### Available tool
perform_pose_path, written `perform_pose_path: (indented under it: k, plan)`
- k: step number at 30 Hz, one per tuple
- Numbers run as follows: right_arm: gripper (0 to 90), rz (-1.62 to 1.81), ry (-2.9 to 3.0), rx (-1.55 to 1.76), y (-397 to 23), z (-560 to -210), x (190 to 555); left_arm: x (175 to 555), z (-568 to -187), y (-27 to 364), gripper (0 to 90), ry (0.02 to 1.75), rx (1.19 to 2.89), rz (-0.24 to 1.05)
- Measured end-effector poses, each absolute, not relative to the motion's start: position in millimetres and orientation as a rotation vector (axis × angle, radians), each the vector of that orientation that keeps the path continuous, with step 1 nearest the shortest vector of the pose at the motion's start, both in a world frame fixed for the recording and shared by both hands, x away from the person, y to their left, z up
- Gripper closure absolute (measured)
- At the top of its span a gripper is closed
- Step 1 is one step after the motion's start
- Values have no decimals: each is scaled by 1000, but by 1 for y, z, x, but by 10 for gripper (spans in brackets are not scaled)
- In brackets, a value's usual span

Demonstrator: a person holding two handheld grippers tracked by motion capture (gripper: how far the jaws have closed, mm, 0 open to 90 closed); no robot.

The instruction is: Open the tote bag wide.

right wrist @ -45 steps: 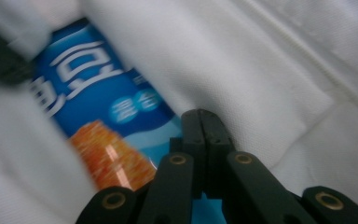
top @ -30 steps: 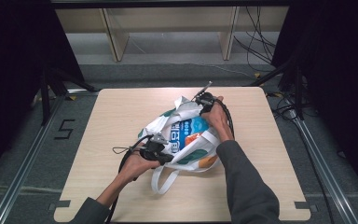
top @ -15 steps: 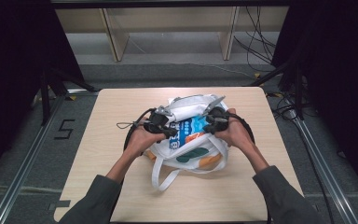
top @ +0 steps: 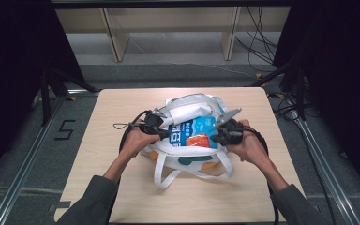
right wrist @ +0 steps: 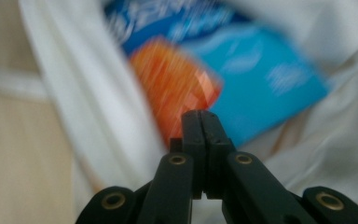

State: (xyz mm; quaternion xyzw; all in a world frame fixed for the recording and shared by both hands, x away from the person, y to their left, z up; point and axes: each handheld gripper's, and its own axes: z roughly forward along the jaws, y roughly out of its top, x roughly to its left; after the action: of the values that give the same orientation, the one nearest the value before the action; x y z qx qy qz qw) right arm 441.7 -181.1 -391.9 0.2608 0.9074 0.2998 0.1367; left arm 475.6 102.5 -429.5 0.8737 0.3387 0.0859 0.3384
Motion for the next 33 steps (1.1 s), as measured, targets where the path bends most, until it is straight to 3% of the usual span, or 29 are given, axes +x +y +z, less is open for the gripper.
perform_pose_path:
  k: [4,8,19,28,33]
  plan:
    - [900,855,2581,757,-152,-384,480,471,-430,107,875,830,2334,214]
    - [900,790,2633,720,-108,-403,522,463,-434,109,892,793,2382,193]
    - [900,598,2527,822,-50,-438,574,438,-444,125,896,722,2436,208]
    - [900,638,2536,899,-58,-431,574,454,-429,127,851,771,2377,205]
    - [900,808,2526,918,-108,-398,547,490,-410,106,829,858,2288,233]
